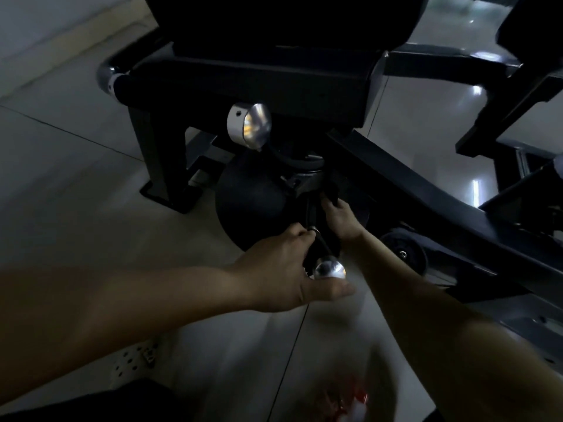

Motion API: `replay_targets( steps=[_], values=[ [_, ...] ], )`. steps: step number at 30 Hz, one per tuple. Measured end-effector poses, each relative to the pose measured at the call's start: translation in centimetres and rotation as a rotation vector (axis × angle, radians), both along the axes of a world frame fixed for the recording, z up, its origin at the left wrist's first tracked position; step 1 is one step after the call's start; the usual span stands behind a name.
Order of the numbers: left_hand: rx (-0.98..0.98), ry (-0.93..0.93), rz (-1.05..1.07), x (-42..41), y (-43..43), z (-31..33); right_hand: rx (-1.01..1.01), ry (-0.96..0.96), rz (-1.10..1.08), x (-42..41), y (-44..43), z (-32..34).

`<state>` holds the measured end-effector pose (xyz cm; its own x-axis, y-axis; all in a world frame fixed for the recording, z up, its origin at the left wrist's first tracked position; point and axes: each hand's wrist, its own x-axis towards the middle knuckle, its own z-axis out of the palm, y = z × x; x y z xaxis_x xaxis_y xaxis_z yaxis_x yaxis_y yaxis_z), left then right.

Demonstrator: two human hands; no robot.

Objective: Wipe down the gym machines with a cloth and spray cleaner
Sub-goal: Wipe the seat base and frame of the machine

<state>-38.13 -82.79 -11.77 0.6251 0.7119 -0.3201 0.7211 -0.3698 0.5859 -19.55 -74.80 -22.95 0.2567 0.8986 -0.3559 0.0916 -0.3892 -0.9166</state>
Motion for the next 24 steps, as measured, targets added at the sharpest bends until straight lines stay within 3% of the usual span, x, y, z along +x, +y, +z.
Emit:
replay_targets(
  steps=[6, 9, 11, 14, 16, 20, 24],
  values=[
    [0.002, -0.003, 0.008, 0.2, -0.1, -0.2, -0.093, 0.185, 0.386, 1.9, -6.2, 2.0],
    [0.001, -0.02, -0.001, 0.1, -0.1, -0.3, -0.161, 0.282, 0.278, 1.3, -6.3, 3.0],
    [0.0, -0.025, 0.0, 0.0, -0.2, -0.2, -0.169, 0.152, 0.217, 0.1, -5.0, 3.0],
    [-0.007, -0.017, 0.016, -0.1, -0.3, 0.0, -0.093, -0.255, 0.317, -1.0, -1.2, 1.6],
    [-0.014, -0.014, 0.022, -0.1, -0.4, 0.1, -0.116, -0.392, 0.318, -1.3, 0.7, 1.4],
    [-0.007, -0.006, 0.012, 0.0, -0.2, -0.1, -0.087, -0.379, 0.225, -2.0, 1.9, 2.5],
    [-0.035, -0.008, 0.03, 0.0, -0.3, 0.2, -0.222, -0.304, 0.391, -0.8, -0.1, 2.4]
  ],
)
